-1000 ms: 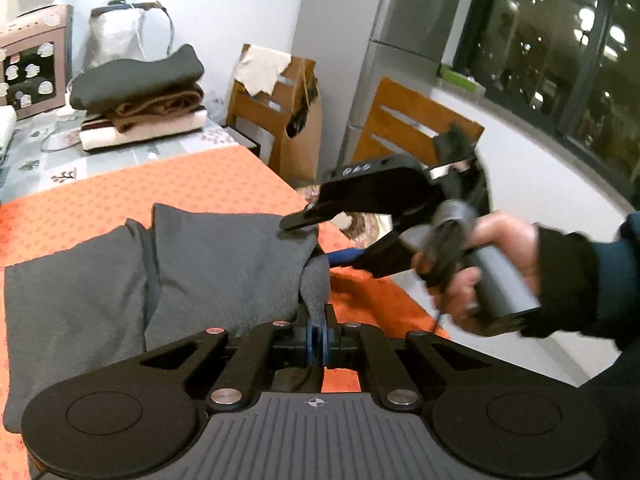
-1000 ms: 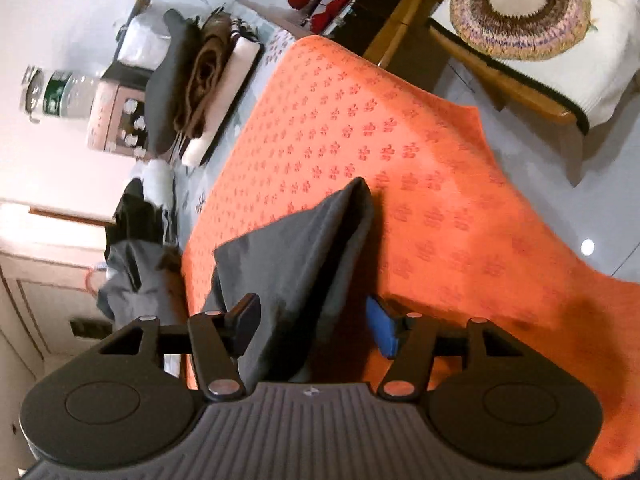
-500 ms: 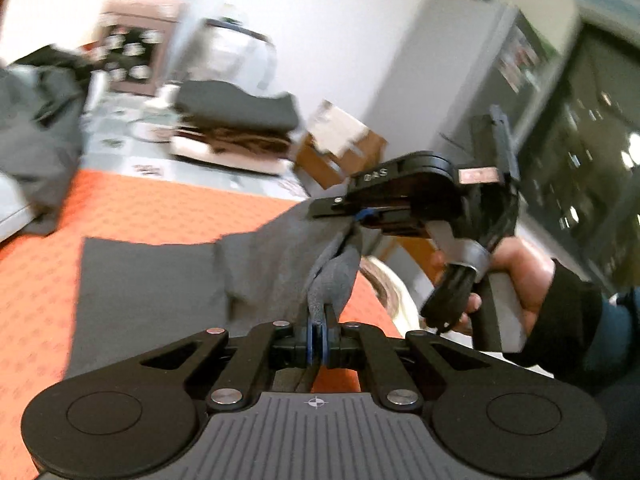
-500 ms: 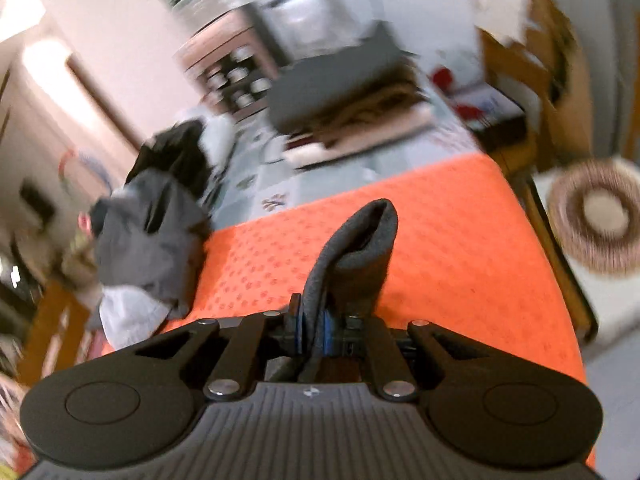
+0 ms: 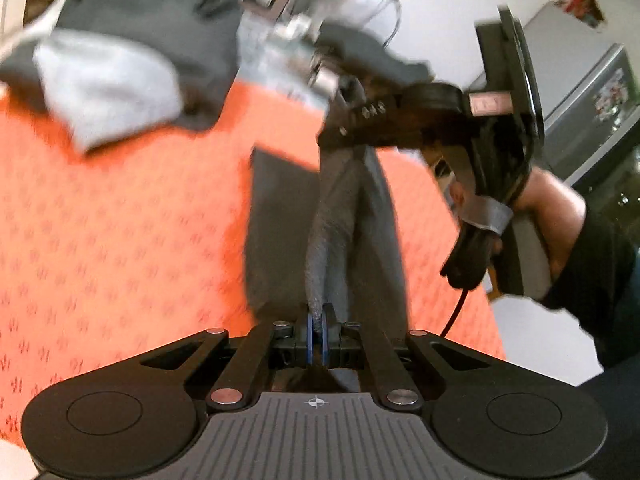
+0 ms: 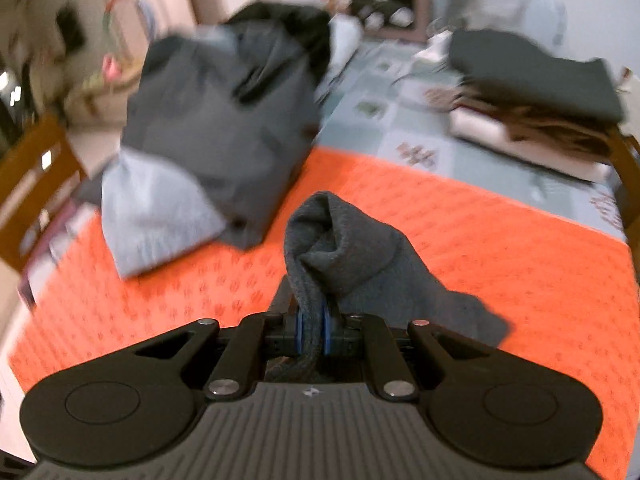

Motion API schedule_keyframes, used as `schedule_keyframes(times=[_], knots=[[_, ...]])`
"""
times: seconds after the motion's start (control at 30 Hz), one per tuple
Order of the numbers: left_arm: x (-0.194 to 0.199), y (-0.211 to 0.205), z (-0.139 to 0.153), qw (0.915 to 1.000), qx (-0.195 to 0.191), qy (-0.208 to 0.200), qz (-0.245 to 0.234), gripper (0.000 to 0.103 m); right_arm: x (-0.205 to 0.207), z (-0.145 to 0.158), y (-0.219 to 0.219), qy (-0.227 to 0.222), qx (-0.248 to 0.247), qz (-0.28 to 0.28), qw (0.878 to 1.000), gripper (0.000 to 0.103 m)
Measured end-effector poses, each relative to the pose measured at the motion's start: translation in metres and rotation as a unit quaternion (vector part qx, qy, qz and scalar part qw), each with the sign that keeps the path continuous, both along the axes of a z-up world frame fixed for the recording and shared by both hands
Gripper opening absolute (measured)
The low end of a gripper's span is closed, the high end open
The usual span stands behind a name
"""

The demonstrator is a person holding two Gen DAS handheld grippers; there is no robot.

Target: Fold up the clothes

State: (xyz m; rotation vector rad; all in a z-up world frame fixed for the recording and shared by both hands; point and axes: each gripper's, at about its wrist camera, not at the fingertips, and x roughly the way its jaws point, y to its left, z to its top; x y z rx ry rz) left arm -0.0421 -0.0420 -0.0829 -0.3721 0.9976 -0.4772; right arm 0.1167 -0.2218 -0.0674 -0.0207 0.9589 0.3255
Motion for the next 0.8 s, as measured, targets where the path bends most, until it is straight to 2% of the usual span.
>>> schedule_keyframes(times=[0.17, 0.23, 0.3, 0.33, 0.4, 0.47, 0.63, 0.8], knots=[[0.005, 0.013, -0.022, 0.9990, -0.015, 0.027, -0.032, 0.007, 0.001, -0.029, 0.039, 0.016, -0.071, 0.040, 0.997, 0.012], [0.009, 0.013, -0.031, 0.9978, -0.013, 0.044, -0.049, 0.007, 0.001, -0.037, 0.048, 0.026, -0.078, 0.054, 0.995, 0.023], [0.010, 0.015, -0.036, 0.9966, -0.008, 0.054, -0.063, 0.008, 0.001, -0.043, 0.054, 0.035, -0.072, 0.065, 0.995, 0.041], [0.009, 0.018, -0.036, 0.9963, -0.008, 0.053, -0.067, 0.013, 0.000, -0.044, 0.055, 0.035, -0.068, 0.068, 0.995, 0.045], [0.008, 0.029, -0.030, 0.9968, -0.006, 0.039, -0.069, 0.021, -0.004, -0.039, 0.055, 0.033, -0.054, 0.076, 0.995, 0.052], [0.010, 0.040, -0.021, 0.9974, -0.004, 0.020, -0.069, 0.032, -0.011, -0.030, 0.049, 0.032, -0.023, 0.074, 0.996, 0.053], [0.038, 0.062, -0.001, 0.9967, 0.017, -0.025, -0.075, 0.039, -0.041, -0.002, 0.029, 0.026, 0.048, 0.049, 0.997, 0.056], [0.087, 0.065, 0.010, 0.9948, 0.034, -0.038, -0.088, 0.044, -0.078, 0.016, 0.011, 0.022, 0.098, 0.022, 0.995, 0.056]])
